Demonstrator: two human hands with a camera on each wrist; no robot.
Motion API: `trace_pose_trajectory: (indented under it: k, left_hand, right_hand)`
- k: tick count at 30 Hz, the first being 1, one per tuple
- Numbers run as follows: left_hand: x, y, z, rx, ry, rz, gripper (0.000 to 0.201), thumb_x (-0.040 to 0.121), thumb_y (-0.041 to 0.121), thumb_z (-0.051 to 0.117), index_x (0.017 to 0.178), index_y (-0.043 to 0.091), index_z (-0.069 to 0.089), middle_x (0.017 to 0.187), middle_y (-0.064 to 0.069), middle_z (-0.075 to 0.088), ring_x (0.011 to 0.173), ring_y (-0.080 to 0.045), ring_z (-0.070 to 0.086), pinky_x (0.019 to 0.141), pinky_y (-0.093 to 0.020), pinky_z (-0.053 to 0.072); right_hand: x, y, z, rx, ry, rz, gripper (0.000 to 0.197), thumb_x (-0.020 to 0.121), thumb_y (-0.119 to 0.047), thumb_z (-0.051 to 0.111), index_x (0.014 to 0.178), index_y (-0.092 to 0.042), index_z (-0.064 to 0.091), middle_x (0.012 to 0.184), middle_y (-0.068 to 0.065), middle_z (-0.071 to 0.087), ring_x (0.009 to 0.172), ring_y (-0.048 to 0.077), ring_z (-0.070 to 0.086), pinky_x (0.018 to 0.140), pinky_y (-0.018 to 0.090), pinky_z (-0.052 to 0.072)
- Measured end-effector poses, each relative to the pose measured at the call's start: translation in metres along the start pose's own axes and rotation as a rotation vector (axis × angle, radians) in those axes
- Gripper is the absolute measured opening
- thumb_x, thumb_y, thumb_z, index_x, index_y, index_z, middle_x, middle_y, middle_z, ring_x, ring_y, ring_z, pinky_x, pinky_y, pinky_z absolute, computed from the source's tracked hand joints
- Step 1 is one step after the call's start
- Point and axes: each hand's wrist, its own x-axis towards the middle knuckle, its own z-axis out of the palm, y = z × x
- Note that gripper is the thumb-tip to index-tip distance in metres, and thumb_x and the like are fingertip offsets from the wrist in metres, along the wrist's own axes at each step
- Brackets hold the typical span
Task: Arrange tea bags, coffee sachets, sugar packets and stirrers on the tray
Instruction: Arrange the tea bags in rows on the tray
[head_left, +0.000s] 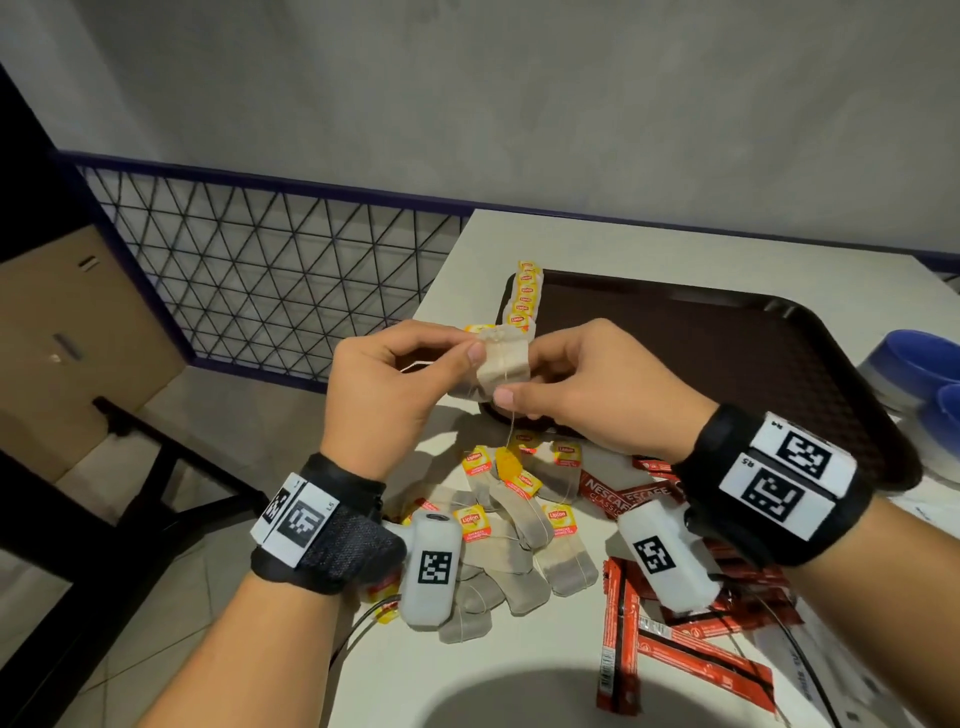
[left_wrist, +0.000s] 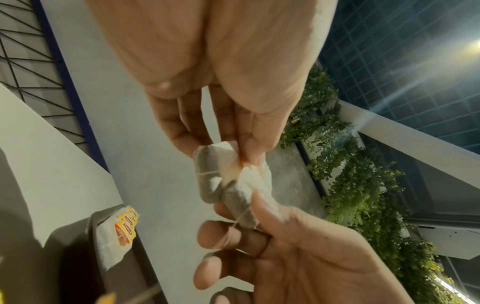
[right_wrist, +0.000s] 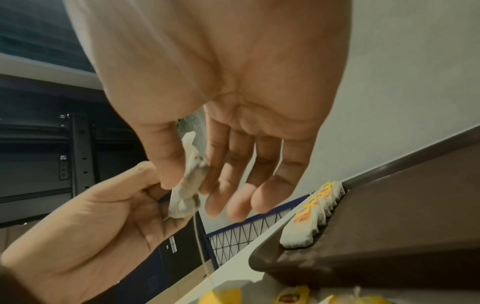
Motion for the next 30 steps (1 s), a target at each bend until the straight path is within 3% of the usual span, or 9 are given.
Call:
trace_pose_trajectory:
  k: [5, 11, 14, 16, 19, 22, 26, 30]
  left_hand:
    - [0.000, -0.002, 0.000, 0.023, -0.009, -0.008, 0.008, 0.086, 0.011, 0.082, 0.093, 0.011, 0.082, 0.089, -0.001, 0.081, 0.087, -0.020, 0.076, 0.080, -0.033, 0.059]
    - [-0.001, 0.000, 0.001, -0.024, -0.032, -0.049, 0.008, 0.086, 0.009, 0.081, 0.094, 0.010, 0.081, 0.090, -0.004, 0.080, 0.087, -0.025, 0.076, 0.079, -0.037, 0.061]
    - [-0.001, 0.002, 0.001, -0.064, -0.077, -0.042, 0.007, 0.086, 0.006, 0.079, 0.093, 0.007, 0.080, 0.090, -0.005, 0.080, 0.085, -0.022, 0.074, 0.076, -0.033, 0.059]
    - [-0.002, 0.005, 0.002, -0.088, -0.132, -0.032, 0.008, 0.086, 0.001, 0.077, 0.091, 0.007, 0.080, 0.088, -0.004, 0.079, 0.081, -0.016, 0.073, 0.074, -0.026, 0.057]
    - [-0.005, 0.006, 0.005, -0.110, -0.205, -0.034, 0.012, 0.085, -0.002, 0.076, 0.091, 0.007, 0.080, 0.090, -0.005, 0.079, 0.084, -0.016, 0.074, 0.076, -0.025, 0.057]
    - [-0.005, 0.005, 0.005, -0.117, -0.233, -0.040, 0.011, 0.084, 0.000, 0.077, 0.092, 0.008, 0.080, 0.093, -0.008, 0.079, 0.089, -0.021, 0.074, 0.080, -0.030, 0.059]
    - [-0.005, 0.006, 0.005, -0.102, -0.232, -0.041, 0.012, 0.086, -0.002, 0.076, 0.094, 0.006, 0.080, 0.093, -0.010, 0.080, 0.089, -0.023, 0.075, 0.081, -0.032, 0.060]
    - [-0.003, 0.004, 0.005, -0.106, -0.194, -0.060, 0.009, 0.086, -0.004, 0.075, 0.093, 0.001, 0.078, 0.104, -0.013, 0.078, 0.098, -0.023, 0.073, 0.088, -0.035, 0.059]
  right_hand:
    - [-0.007, 0.003, -0.007, 0.032, 0.018, -0.024, 0.011, 0.090, -0.031, 0.079, 0.092, -0.020, 0.081, 0.082, -0.001, 0.079, 0.077, 0.012, 0.074, 0.073, 0.024, 0.058]
    - [-0.011, 0.001, -0.014, 0.013, -0.021, -0.071, 0.010, 0.089, -0.028, 0.080, 0.089, -0.018, 0.081, 0.084, -0.004, 0.078, 0.080, 0.010, 0.073, 0.075, 0.020, 0.057]
    - [-0.011, 0.000, -0.022, 0.130, -0.046, -0.088, 0.006, 0.091, -0.010, 0.075, 0.092, -0.011, 0.081, 0.083, 0.001, 0.077, 0.075, 0.013, 0.070, 0.068, 0.020, 0.053]
    - [-0.008, 0.000, -0.027, 0.201, 0.047, -0.082, 0.013, 0.092, -0.001, 0.066, 0.090, -0.005, 0.078, 0.082, 0.005, 0.076, 0.072, 0.011, 0.068, 0.063, 0.018, 0.050]
    - [-0.004, -0.007, -0.029, 0.137, 0.152, -0.082, 0.008, 0.095, -0.014, 0.071, 0.092, -0.010, 0.076, 0.082, 0.004, 0.077, 0.068, 0.006, 0.068, 0.059, 0.012, 0.049]
    - [-0.001, -0.011, -0.030, 0.055, 0.094, -0.075, 0.014, 0.091, -0.032, 0.077, 0.092, -0.018, 0.080, 0.084, -0.001, 0.078, 0.072, 0.008, 0.070, 0.062, 0.013, 0.050]
    - [0.002, -0.011, -0.028, -0.001, 0.043, -0.083, 0.004, 0.089, -0.023, 0.081, 0.086, -0.021, 0.083, 0.077, -0.006, 0.077, 0.068, 0.000, 0.066, 0.066, 0.014, 0.052]
    - [0.012, -0.009, -0.031, -0.003, 0.081, -0.074, 0.004, 0.086, -0.023, 0.083, 0.083, -0.023, 0.083, 0.075, -0.004, 0.077, 0.067, 0.002, 0.065, 0.064, 0.019, 0.053]
